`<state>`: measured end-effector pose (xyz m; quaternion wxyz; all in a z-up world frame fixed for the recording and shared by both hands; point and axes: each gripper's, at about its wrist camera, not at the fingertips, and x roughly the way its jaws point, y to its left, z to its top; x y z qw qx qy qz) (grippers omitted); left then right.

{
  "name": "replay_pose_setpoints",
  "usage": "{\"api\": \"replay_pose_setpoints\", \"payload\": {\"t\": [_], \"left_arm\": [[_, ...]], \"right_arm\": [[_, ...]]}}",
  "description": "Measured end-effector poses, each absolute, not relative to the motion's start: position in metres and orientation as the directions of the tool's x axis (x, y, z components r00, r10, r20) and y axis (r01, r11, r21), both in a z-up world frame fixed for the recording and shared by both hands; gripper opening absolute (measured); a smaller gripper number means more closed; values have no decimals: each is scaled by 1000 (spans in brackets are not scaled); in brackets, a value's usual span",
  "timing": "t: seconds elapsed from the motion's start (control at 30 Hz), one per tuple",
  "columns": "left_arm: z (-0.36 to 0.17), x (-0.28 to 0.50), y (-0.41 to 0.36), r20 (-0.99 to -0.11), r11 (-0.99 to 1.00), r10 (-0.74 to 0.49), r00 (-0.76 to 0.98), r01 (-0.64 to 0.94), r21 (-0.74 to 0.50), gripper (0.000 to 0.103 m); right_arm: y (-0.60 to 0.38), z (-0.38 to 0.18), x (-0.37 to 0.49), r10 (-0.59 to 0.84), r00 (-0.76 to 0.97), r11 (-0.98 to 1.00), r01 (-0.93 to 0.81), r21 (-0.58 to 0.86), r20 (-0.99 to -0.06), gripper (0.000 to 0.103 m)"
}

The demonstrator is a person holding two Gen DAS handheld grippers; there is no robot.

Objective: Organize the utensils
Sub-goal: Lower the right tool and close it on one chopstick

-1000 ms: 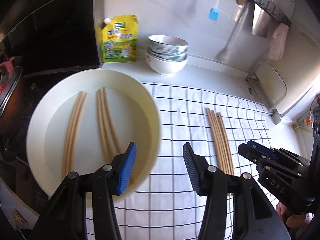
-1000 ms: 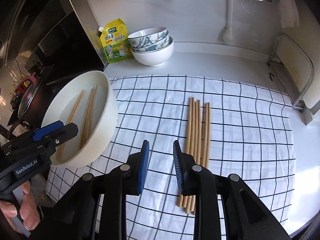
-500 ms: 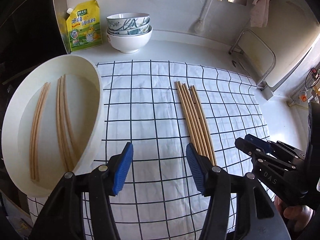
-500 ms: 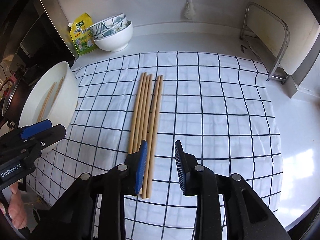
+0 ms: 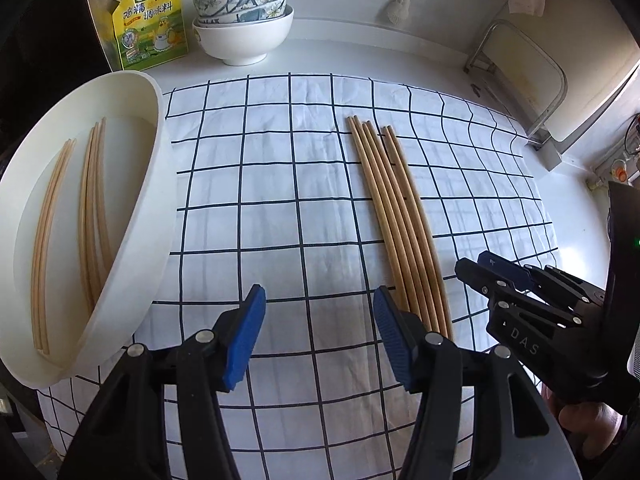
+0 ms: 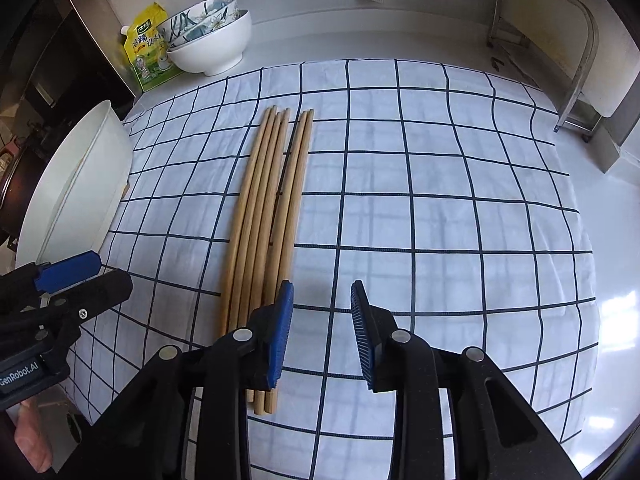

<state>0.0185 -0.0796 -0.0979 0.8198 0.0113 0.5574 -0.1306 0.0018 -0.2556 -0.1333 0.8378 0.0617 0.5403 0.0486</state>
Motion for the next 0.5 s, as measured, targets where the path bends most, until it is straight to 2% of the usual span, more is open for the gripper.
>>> {"api": "replay_pose_setpoints", "payload": {"t": [0.5], "left_arm": [[-108,28,-81,-921,971,-190,340,202,-126,60]], "right_arm": [[-245,-144,14,141,405,990,-36,138,-904,31]]}}
